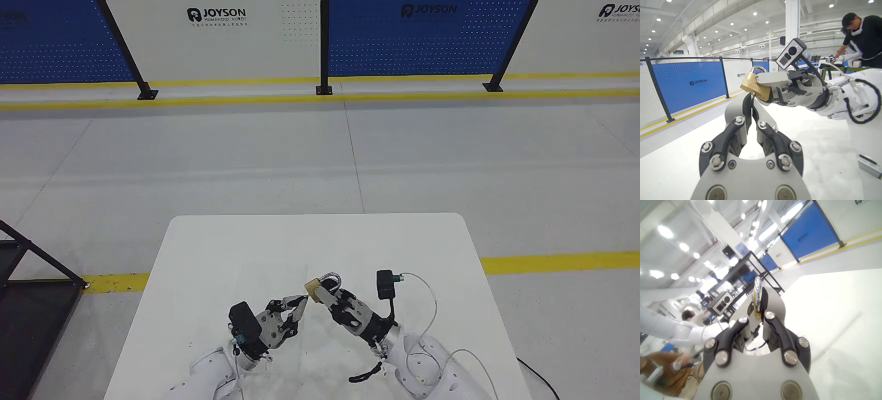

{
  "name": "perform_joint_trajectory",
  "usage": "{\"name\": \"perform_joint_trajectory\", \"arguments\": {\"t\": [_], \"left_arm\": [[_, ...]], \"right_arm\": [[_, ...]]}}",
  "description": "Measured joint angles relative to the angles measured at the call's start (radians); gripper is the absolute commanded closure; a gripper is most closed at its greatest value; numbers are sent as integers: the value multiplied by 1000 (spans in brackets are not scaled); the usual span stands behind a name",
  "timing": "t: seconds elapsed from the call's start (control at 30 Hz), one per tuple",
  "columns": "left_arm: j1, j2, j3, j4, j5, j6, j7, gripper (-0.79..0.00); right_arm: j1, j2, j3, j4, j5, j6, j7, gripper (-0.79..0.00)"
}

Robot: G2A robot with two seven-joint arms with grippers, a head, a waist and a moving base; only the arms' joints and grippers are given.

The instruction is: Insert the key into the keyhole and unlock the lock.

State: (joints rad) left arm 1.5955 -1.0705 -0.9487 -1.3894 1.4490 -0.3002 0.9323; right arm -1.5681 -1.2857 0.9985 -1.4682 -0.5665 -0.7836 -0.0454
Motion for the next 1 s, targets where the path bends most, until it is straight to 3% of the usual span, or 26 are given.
{"name": "perform_joint_trajectory", "arguments": {"t": [0.27, 0.3, 0.33, 0.4, 0.43, 0.47, 0.63, 0.77, 0.9, 1.0], "left_arm": [[-1, -7, 6, 7, 51, 84, 21, 0], [-1, -8, 7, 8, 45, 80, 27, -154], [-1, -9, 7, 9, 39, 75, 33, -179], [-1, -10, 7, 11, 23, 52, 43, -409], [0, -10, 5, 11, 13, 38, 46, -674], [0, -10, 3, 11, 5, 25, 49, -785], [12, -4, -16, -2, -41, -61, 58, -785], [36, 11, -55, -24, -92, -187, 37, -785], [89, 45, -158, -61, -168, -369, 0, -785], [149, 73, -274, -99, -199, -417, -49, -785]], "right_arm": [[1, 1, -2, -1, 2, 3, 2, 0], [1, 2, -2, -1, 2, 5, 2, 0], [1, 2, -2, -1, 3, 6, 2, 0], [0, 2, 0, -2, 2, 7, -5, 0], [0, 2, 2, -3, 2, 8, -11, 0], [-1, 2, 3, -2, 2, 8, -16, 0], [0, 1, 14, 1, -3, 36, -53, 0], [11, -1, 10, 18, -7, 70, -47, 0], [56, -6, -22, 53, -19, 135, 59, 0], [105, -14, -73, 87, -55, 193, 168, 0]]}}
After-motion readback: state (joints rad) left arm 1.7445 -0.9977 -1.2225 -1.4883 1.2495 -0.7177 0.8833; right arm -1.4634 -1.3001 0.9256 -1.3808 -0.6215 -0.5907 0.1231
